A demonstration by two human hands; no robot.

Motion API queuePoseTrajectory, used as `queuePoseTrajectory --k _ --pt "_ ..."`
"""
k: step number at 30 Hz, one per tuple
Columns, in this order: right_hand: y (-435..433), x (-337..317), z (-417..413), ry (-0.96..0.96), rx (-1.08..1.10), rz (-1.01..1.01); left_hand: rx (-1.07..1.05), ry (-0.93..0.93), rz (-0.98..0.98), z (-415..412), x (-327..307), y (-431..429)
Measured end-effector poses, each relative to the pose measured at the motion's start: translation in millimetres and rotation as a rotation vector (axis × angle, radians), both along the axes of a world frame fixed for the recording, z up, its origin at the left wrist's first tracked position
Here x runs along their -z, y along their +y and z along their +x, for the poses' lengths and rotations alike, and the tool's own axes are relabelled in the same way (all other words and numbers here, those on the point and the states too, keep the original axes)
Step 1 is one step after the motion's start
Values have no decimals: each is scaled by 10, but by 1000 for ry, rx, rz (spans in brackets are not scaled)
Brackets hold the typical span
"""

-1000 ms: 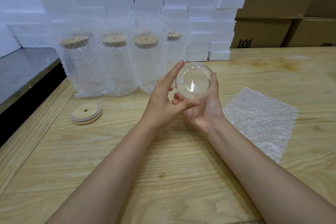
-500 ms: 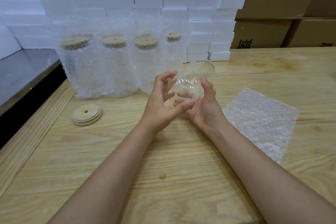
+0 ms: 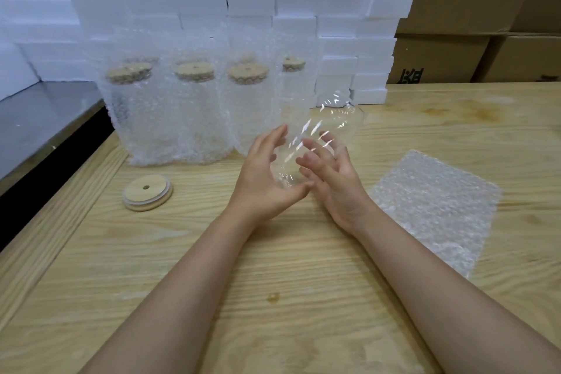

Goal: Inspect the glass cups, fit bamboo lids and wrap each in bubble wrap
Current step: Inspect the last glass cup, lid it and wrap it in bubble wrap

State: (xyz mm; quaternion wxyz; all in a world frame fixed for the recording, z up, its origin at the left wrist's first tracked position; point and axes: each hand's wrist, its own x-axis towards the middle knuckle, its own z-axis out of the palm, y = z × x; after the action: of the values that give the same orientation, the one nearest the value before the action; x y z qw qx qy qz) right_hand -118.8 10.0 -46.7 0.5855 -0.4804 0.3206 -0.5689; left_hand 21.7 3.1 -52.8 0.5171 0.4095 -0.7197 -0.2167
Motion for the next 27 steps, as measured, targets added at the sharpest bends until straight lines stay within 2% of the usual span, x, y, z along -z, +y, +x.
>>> queuePoseTrajectory --k 5,10,18,27 --pt "10 16 0 110 78 -40 -21 -61 -86 53 68 -37" --pt "20 40 26 184 76 -145 -72 -36 -135 84 94 -53" --pt "18 104 83 349 104 -374 -87 -37 -128 120 70 -39" --pt "12 158 158 483 191 -499 -108 4 -132 129 86 -55"
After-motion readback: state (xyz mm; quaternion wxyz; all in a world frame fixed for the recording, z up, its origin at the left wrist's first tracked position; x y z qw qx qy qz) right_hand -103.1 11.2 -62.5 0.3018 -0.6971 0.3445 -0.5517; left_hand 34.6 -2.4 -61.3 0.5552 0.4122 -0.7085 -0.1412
